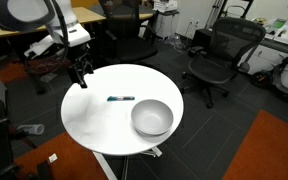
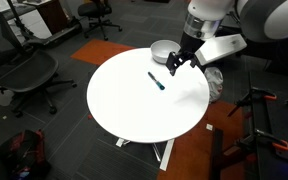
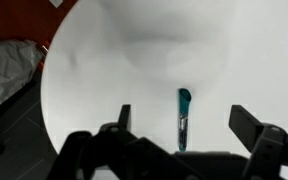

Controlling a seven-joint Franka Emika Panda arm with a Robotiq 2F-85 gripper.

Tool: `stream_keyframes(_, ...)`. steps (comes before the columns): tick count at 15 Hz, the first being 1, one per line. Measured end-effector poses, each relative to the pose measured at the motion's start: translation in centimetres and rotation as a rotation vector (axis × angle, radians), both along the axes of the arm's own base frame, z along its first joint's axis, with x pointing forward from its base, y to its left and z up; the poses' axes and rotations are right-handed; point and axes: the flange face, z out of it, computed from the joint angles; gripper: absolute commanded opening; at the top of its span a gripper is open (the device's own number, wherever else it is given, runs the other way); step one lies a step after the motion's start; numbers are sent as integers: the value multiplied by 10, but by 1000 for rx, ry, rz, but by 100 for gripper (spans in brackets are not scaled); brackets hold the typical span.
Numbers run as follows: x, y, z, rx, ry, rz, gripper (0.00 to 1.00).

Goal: Move the green marker to the right

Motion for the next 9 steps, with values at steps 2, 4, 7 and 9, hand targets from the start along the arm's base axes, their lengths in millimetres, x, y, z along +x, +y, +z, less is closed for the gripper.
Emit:
stream_keyframes(2,18,-10,-10,16,4,-29,100)
stream_keyframes(4,36,-16,-19,38,8,-41,100)
stream_keyframes(7,60,-21,-33,67,12,-30,100)
stream_keyframes(9,74,-24,-43,77,15,-11,100)
